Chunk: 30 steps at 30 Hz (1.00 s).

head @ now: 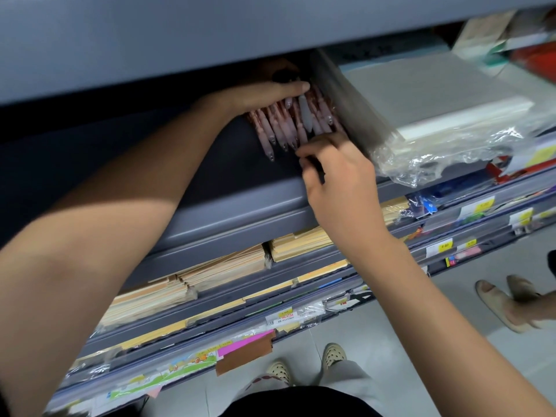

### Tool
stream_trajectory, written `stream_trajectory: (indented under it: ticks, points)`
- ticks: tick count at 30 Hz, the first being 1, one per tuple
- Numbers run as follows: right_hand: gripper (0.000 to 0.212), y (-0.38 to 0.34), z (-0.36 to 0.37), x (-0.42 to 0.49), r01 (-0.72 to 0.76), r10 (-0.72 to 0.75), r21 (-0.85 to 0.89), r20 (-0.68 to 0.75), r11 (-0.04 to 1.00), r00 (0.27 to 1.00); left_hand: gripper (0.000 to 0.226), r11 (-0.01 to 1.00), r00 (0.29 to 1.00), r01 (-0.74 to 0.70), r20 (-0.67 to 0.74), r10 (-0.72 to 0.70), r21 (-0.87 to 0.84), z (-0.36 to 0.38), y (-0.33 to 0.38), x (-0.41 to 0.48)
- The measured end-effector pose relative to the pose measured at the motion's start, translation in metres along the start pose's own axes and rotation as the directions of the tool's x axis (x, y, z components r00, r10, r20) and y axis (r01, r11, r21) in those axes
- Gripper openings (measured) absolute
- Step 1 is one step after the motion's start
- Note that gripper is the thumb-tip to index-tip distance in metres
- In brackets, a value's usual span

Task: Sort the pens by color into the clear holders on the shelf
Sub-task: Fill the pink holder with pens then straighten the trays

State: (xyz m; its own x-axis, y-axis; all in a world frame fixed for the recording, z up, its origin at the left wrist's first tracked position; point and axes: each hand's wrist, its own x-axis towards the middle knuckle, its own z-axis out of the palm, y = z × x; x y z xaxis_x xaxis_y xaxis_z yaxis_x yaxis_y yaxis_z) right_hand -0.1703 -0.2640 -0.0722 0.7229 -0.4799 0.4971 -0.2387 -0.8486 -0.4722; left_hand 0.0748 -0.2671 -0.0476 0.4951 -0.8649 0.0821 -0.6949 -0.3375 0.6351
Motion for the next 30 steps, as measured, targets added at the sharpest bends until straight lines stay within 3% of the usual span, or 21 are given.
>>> stream_trajectory:
  ticks: [8,15,18,24,30]
  points:
    - [0.018,-0.005,0.001,0.0,-0.081,0.08,-0.006,-0.044,0.997,0.996,0.042,1.0,1.0,-0.015,-0.003,0.015,0.004,-0.002,0.001,0.003]
    - [0.019,-0.007,0.001,0.0,-0.052,0.051,-0.017,-0.086,0.998,0.995,0.06,0.999,0.999,-0.033,-0.039,0.032,-0.021,-0.001,-0.001,0.002]
    - [0.021,-0.003,0.005,0.002,-0.063,0.063,0.0,-0.04,0.998,0.997,0.07,0.999,0.999,0.003,-0.051,-0.005,-0.039,0.0,-0.001,0.0]
    - [0.023,-0.005,0.008,0.0,-0.023,0.024,0.011,-0.03,1.0,0.999,0.029,1.0,0.984,-0.006,-0.178,0.012,0.031,0.004,0.011,-0.001]
    - [0.032,-0.012,0.006,0.014,0.062,-0.061,-0.01,0.072,0.998,0.996,0.036,0.994,0.978,0.034,-0.202,-0.053,-0.099,0.002,0.012,-0.008]
